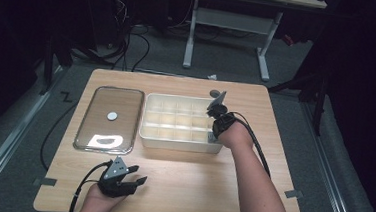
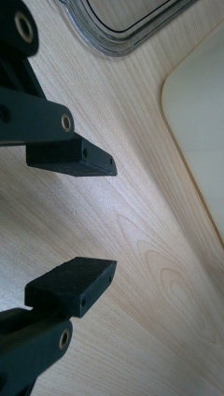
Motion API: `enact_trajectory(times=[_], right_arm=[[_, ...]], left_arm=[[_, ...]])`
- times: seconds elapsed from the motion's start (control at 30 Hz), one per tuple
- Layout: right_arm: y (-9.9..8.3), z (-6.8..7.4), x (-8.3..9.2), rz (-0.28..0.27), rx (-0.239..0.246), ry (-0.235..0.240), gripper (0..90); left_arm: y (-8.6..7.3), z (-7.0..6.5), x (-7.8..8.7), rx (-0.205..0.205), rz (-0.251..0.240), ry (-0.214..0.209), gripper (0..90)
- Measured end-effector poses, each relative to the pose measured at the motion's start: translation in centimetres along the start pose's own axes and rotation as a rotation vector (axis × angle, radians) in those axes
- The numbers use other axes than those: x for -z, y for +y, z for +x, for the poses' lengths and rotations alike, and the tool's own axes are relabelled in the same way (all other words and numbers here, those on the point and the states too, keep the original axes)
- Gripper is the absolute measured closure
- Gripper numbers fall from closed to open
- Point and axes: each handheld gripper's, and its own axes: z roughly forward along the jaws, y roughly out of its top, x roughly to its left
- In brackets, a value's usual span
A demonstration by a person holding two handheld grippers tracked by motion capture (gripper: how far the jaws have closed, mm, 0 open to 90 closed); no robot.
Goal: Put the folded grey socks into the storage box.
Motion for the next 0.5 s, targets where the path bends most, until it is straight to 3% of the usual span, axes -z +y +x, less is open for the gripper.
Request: enact_trajectory(times=[0.5], right_arm=[[1.4, 0.7, -2.6, 0.099, -0.012, -0.008, 90.0]], left_arm=[[0.0, -0.3, -0.3, -0.010, 0.009, -0.007, 48.1]])
